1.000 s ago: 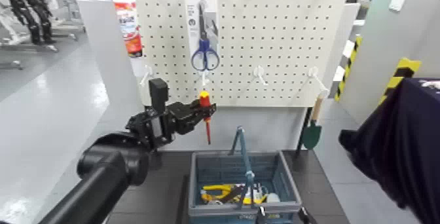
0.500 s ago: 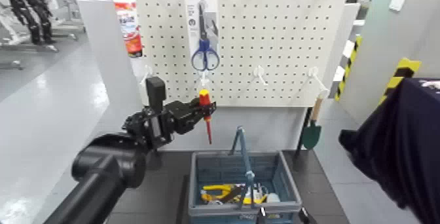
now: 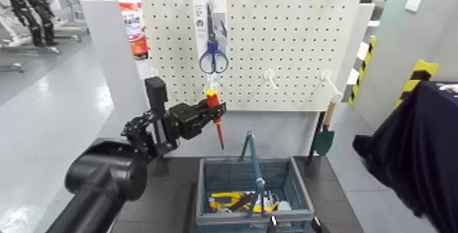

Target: Put the red screwdriver into the crate.

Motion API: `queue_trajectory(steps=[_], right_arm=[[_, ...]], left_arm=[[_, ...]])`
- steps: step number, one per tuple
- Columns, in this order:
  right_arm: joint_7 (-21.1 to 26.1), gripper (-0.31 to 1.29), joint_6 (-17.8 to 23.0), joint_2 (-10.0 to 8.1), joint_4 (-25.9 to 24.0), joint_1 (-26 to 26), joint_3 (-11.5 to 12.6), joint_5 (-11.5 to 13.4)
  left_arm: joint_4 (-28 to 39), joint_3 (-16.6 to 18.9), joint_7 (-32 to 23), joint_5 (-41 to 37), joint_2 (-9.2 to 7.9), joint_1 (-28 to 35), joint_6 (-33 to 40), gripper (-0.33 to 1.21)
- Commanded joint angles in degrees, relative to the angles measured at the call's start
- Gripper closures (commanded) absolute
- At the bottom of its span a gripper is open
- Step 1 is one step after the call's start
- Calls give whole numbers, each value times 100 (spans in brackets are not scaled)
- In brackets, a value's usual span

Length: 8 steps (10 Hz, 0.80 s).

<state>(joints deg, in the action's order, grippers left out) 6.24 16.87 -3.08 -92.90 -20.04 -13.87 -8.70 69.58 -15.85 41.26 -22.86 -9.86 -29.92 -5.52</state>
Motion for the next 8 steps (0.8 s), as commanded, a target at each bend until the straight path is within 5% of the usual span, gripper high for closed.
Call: queue_trajectory(steps=[1,4,8], right_arm=[[0,14,0,9,0,-9,16,8],[0,14,18,9,0,-17,33,8],[-9,14,27,9,9,-9,33,0]], left_arm=[[732,117,-303,-219,-78,434,-458,117],[1339,161,-496,-289,-183,909,-915,117],[996,-191,-567,-799,-157,1041,-792,117]])
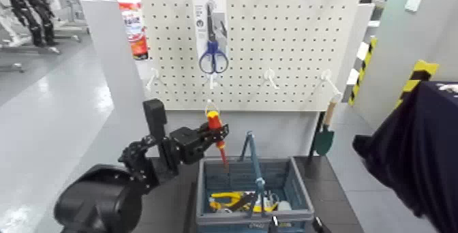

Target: Put the red screwdriver into the crate.

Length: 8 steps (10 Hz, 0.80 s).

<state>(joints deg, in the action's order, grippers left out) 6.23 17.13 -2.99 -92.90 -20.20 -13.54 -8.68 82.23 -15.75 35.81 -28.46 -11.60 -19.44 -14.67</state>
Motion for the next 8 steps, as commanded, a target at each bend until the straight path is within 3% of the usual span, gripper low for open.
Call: queue_trajectory(steps=[1,8], right_arm=[[-7,14,9,0,9,8,-8,-2],[-25,14,18,17,35,17,-17,-29]], left_arm=[[-479,-323,-30,-335,26,-34,219,117],[-1982,-974,-276,-1214,176,-280,606,117]])
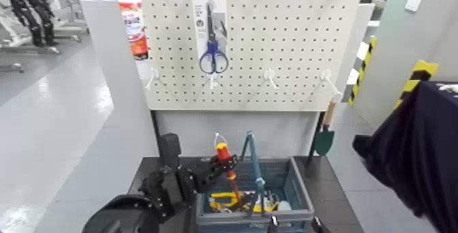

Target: Put the red screwdriver into the crate.

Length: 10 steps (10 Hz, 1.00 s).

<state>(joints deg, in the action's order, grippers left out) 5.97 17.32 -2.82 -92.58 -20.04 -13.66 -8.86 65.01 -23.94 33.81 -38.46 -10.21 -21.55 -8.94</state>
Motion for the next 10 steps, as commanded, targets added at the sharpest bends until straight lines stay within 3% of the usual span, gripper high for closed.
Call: queue_trajectory(steps=[1,3,5,8,9,10], right_arm=[[1,14,9,0,12,0,-13,-20],[-8,14,18,0,21,0,-13,-37],[-8,14,26,0,21,0,-13,-64],[-17,14,26,0,21,-8,-5,-90],[-17,14,26,0,21,-8,-5,-90],[-26,14,35,0,21,-8,-5,-99]], left_arm=[[-323,-216,-129,-268,54,-86,24,117],[-349,-304,-226,-382,63,-121,-72,115],[-375,-330,-358,-479,72,-113,-275,103],[-235,-207,-560,-733,45,-25,-494,17],[-85,-67,-709,-733,28,54,-538,6],[152,100,-973,-637,10,169,-565,6]])
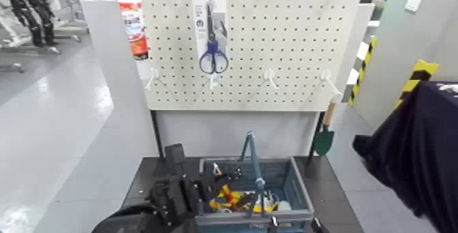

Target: Put the red screwdriver into the crate.

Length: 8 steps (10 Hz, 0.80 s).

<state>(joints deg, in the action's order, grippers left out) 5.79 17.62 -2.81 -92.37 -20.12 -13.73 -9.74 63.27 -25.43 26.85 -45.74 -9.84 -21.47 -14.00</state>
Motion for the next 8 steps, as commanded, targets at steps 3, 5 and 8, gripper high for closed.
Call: queue_trajectory(steps=[3,5,8], right_arm=[[-8,14,-4,0,0,0,2,-10],[-8,14,-4,0,0,-9,2,-10],[-8,14,-4,0,0,-9,2,-10]], left_arm=[[844,750,-391,645,-54,337,-129,6],[1205,900,-470,935,-80,442,-103,6],[1767,970,-646,1366,-133,662,64,6]])
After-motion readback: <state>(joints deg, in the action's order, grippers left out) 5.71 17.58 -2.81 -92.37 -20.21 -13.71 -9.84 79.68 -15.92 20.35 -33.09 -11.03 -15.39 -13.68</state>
